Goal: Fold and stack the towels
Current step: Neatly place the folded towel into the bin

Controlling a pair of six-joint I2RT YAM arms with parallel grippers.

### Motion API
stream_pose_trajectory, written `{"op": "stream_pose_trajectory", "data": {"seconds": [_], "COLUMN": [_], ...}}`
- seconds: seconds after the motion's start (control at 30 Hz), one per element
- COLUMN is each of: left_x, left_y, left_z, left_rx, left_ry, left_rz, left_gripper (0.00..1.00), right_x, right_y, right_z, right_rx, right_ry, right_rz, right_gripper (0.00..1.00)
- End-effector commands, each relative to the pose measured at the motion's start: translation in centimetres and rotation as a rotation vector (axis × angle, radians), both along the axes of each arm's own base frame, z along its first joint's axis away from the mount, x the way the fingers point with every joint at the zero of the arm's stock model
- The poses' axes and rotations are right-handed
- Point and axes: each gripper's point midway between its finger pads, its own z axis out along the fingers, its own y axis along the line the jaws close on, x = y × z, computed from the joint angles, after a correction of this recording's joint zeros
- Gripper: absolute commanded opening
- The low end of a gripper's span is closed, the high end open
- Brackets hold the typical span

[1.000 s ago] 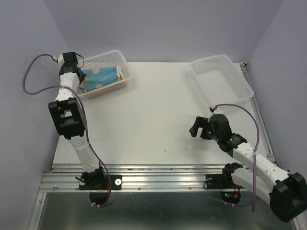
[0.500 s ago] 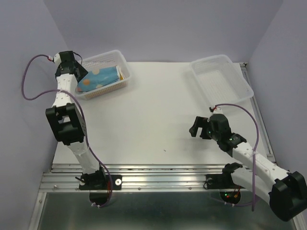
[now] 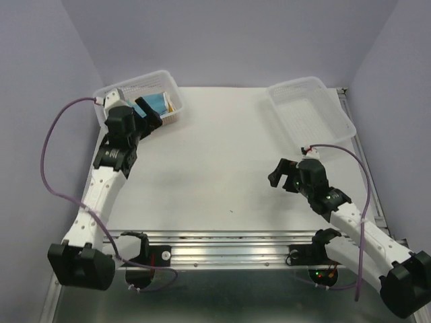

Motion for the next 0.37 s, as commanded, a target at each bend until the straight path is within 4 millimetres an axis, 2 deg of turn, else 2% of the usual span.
{"op": "stream_pose_trajectory", "data": {"seconds": [0.0,0.07,0.17,0.27,0.33], "left_x": [-3.4,-4.9,-6.4,-6.7,-6.3], "left_y": [-3.8,-5.5,-5.6,-5.5,-5.9], "left_z": [-2.1,-3.3,-4.6,-5.4,-4.9], "left_rx": [-0.081,-0.108,-0.099,-0.080,-0.085], "left_ry": [-0.076,-0.073,-0.068,-0.042,-0.054], "left_rz": [-0.110,-0.169,-0.192,-0.192,-0.215], "left_gripper": [0.99,0.99,0.99,0.99,0.99], "right_x": [1.3,1.2,1.2,0.9,1.0], "right_y": [-0.5,-0.7,-1.0,-0.5,-0.5], "right_z": [4.2,4.5,5.0,5.6,6.1], "right_rx": [0.048,0.064,0.091,0.122,0.132], "right_ry": [-0.094,-0.100,-0.127,-0.153,-0.162], "right_rz": [-0.087,-0.103,-0.137,-0.109,-0.111], "right_gripper": [1.00,1.00,1.00,1.00,1.00]}}
